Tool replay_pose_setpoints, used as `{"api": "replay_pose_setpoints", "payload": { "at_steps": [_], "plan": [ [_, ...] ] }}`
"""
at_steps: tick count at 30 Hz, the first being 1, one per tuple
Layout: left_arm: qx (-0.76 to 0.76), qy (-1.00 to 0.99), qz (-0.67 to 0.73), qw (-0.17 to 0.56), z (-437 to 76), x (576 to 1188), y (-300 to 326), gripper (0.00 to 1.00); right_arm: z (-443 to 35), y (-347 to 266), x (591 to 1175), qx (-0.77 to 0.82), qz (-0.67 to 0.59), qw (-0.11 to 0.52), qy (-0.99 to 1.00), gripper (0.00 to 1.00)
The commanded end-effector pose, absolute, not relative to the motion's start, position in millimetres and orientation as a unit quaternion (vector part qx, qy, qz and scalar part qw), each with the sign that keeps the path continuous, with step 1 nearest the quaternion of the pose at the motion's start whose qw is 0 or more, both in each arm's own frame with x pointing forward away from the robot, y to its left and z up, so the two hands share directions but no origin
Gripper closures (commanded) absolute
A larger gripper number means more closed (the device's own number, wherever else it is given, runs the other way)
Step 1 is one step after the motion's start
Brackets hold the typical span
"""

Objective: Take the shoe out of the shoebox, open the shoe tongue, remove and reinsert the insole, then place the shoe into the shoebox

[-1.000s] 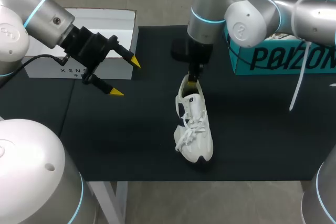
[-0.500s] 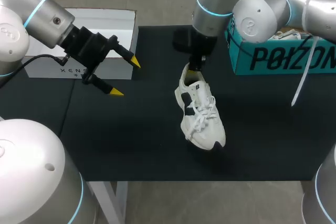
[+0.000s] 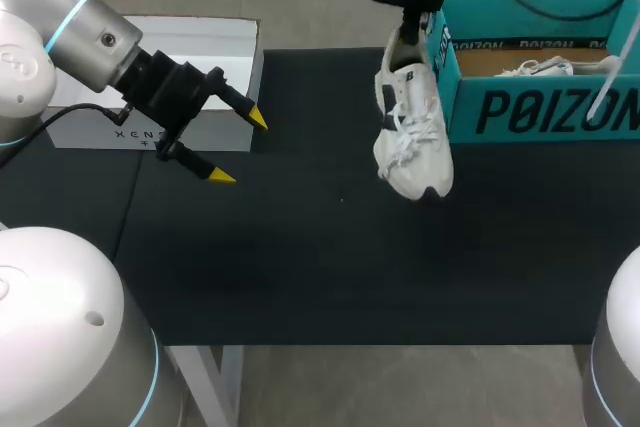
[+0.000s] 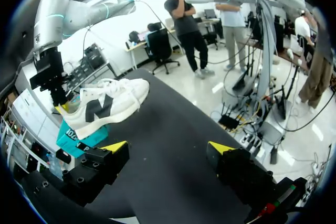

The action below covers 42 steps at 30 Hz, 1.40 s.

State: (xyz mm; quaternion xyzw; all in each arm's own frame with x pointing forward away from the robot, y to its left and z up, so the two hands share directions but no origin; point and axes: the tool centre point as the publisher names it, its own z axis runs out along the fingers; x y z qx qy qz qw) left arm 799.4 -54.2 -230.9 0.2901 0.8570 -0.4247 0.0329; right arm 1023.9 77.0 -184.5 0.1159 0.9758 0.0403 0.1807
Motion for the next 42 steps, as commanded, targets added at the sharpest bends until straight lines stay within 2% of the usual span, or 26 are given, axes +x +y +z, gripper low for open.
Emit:
{"api": "replay_pose_setpoints", "payload": {
  "at_steps": [1,5,27,31,35,42],
  "plan": [
    [0.29,0.858,-0.423,0.032,-230.8,799.6,-54.2,0.0,-135.3,41.7,1025.5,0.142,0.033,0.176,0.974,1.0],
    [0.29,0.858,-0.423,0.032,-230.8,799.6,-54.2,0.0,-118.8,3.1,1036.9,0.19,0.033,0.168,0.967,1.0],
    [0.29,0.858,-0.423,0.032,-230.8,799.6,-54.2,0.0,-118.8,3.1,1036.9,0.19,0.033,0.168,0.967,1.0],
    [0.29,0.858,-0.423,0.032,-230.8,799.6,-54.2,0.0,-109.5,-18.8,1070.1,0.287,0.039,0.17,0.942,1.0],
    [0.29,0.858,-0.423,0.032,-230.8,799.6,-54.2,0.0,-100.9,-54.8,1098.0,0.403,0.015,0.229,0.886,1.0],
    [0.29,0.858,-0.423,0.032,-230.8,799.6,-54.2,0.0,-97.4,-108.9,1119.5,0.529,-0.02,0.232,0.816,1.0]
  ]
}}
